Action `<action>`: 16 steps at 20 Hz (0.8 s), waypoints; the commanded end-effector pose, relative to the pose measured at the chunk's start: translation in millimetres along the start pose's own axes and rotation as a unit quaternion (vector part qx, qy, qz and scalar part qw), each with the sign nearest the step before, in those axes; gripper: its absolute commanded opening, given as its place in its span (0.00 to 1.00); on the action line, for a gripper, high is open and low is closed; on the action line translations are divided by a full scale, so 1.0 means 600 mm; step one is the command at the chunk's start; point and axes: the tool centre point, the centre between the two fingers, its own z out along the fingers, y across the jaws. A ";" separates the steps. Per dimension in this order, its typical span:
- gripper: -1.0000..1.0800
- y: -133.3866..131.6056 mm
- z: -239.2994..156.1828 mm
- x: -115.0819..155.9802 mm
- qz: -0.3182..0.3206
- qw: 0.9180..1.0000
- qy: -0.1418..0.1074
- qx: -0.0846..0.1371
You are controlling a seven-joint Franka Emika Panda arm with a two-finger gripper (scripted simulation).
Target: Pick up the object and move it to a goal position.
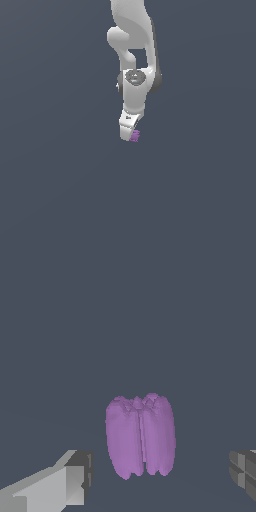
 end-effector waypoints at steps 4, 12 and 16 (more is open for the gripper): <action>0.96 -0.011 0.006 0.001 -0.035 0.999 0.001 0.000; 0.96 -0.013 0.009 0.001 -0.042 0.999 0.002 0.000; 0.96 -0.014 0.025 0.002 -0.042 0.999 0.002 0.000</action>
